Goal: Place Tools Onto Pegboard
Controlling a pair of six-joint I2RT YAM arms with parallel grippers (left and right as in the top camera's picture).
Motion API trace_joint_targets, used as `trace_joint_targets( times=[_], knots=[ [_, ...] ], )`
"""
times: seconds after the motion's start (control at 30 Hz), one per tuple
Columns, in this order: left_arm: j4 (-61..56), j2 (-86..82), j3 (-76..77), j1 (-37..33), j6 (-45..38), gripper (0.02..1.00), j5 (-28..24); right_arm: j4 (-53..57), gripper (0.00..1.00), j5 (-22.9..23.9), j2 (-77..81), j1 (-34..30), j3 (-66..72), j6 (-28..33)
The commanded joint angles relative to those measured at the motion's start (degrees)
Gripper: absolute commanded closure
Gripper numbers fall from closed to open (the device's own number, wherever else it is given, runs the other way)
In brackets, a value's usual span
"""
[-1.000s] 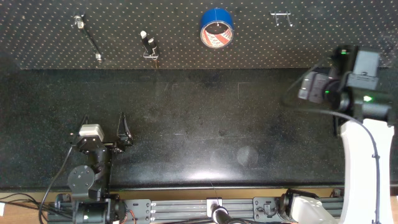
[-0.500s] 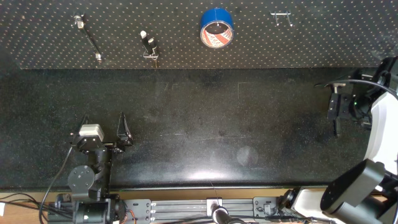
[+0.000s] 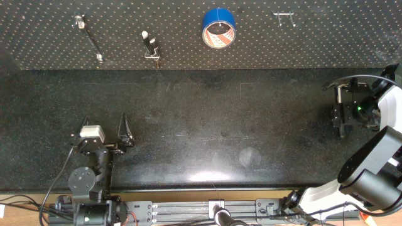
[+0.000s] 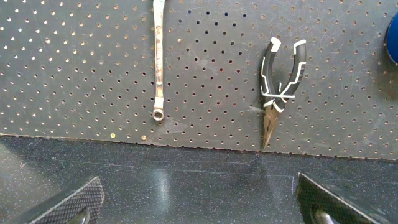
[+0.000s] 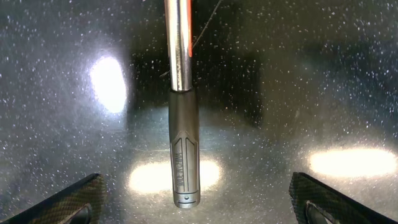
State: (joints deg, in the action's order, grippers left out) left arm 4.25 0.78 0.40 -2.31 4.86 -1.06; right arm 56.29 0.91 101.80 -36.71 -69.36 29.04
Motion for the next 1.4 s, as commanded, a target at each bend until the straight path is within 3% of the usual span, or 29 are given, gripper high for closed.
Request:
trace_joint_targets(
  times=[0.03,0.23,0.53,0.67,0.7,0.8,0.87,1.23,1.4],
  knots=[
    [0.33,-0.42,-0.09,0.09,0.9,0.023,0.83,-1.4,0.042,-2.91,0.55,-0.17,0.26,4.76],
    [0.33,-0.42,-0.09,0.09,0.87,0.023,0.83,-2.67,0.042,-2.89,1.95,3.06,0.26,5.09],
    [0.33,-0.42,-0.09,0.09,0.9,0.023,0.83,-1.73,0.042,-2.84,4.61,3.04,0.26,5.16],
    [0.33,-0.42,-0.09,0.09,0.9,0.023,0.83,-1.16,0.047,0.17,4.61,3.04,0.26,5.18],
    [0.33,-0.42,-0.09,0.09,0.9,0.023,0.83,-1.33,0.06,0.15,4.61,3.04,0.26,5.16],
    [0.33,-0.42,-0.09,0.09,0.87,0.023,0.83,-1.6,0.231,0.15,4.61,3.04,0.26,5.16],
    [0.33,-0.42,-0.09,0.09,0.9,0.023,0.83,-1.57,0.275,0.15,4.63,3.04,0.26,5.16],
    [0.33,-0.42,-0.09,0.09,0.9,0.023,0.83,-1.79,0.386,2.29,4.7,3.04,0.26,4.66],
    [0.33,-0.42,-0.09,0.09,0.9,0.023,0.83,-2.64,0.391,2.27,5.42,3.04,0.26,4.02]
  ],
)
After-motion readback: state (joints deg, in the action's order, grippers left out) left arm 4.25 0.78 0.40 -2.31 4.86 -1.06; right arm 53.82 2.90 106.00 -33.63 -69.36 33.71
